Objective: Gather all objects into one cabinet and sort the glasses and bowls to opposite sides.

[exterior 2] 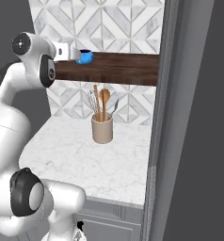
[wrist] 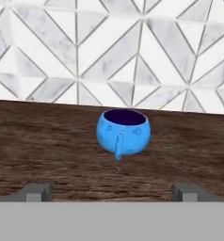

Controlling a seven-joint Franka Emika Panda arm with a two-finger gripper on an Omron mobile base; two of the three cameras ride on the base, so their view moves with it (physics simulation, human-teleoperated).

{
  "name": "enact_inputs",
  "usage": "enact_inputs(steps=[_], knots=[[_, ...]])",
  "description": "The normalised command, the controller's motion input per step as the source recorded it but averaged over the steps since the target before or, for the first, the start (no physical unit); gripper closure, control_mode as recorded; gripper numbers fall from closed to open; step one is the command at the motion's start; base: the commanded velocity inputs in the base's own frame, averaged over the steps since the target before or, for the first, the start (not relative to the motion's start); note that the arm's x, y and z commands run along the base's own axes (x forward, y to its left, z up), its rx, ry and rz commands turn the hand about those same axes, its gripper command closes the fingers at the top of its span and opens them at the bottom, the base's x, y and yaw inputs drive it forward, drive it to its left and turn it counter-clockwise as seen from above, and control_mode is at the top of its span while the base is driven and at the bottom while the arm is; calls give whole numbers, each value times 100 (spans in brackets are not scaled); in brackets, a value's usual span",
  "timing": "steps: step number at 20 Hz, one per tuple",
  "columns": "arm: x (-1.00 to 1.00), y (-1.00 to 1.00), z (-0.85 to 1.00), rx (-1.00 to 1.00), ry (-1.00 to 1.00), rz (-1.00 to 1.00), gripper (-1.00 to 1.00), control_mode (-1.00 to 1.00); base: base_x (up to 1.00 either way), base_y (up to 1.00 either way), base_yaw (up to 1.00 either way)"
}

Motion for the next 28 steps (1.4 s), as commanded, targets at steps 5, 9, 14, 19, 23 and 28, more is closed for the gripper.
enact_inputs(steps=[5, 9, 14, 19, 23, 28], knots=[[45, -4, 5, 7, 16, -5, -100, -100, 0, 0, 0], [17, 0, 0, 2, 6, -2, -100, -100, 0, 0, 0], [14, 0, 0, 0, 0, 0, -100, -100, 0, 0, 0], [30, -1, 0, -1, 0, -4, -100, -100, 0, 0, 0], [21, -4, -1, -6, 2, -5, -100, -100, 0, 0, 0], [0, 0, 0, 0, 0, 0, -100, -100, 0, 0, 0]])
